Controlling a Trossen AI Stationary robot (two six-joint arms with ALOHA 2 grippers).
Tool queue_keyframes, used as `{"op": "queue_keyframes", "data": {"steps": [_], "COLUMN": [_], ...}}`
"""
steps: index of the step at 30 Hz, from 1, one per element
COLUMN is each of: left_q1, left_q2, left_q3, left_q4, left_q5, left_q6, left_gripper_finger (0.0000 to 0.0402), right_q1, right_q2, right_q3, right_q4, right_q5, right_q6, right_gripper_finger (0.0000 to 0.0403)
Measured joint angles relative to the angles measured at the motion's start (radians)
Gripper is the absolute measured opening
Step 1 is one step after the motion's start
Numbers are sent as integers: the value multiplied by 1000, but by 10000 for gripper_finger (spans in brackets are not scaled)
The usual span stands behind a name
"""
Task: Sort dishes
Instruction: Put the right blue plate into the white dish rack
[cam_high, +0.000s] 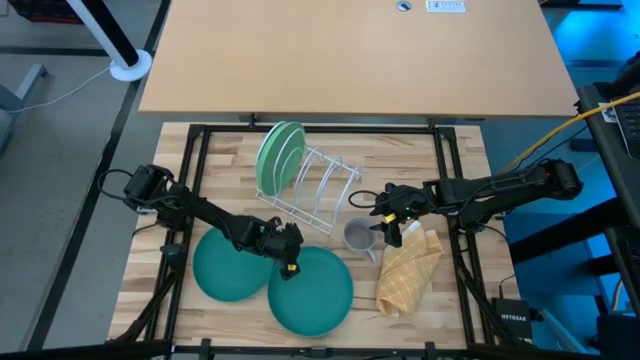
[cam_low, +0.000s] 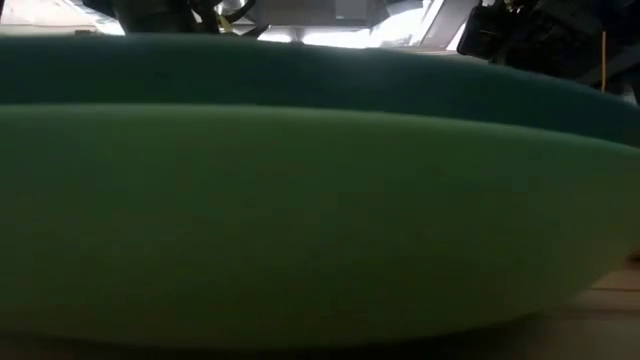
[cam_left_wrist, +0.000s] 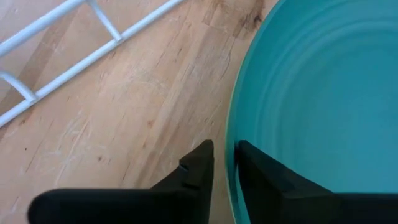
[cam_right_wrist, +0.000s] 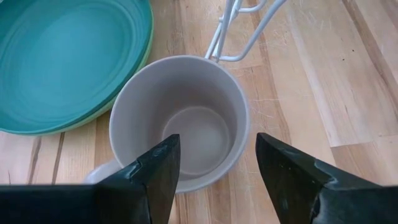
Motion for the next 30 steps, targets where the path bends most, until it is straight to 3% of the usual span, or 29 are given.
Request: {"op": "queue_keyframes", "data": {"steps": [10, 30], "left_q1": [0, 0], "left_q2": [0, -31], "left_q3": [0, 0], "left_q4": [0, -7], "left_q5": [0, 0], "left_q6": [4, -14], "left_gripper_finger": [110, 86], "right_q1": [0, 0], "right_q2": [0, 0], "right_q3": [0, 0], "right_q4": [0, 2], "right_q5": [0, 1], "right_q6": [0, 0], "right_gripper_finger": [215, 215]}}
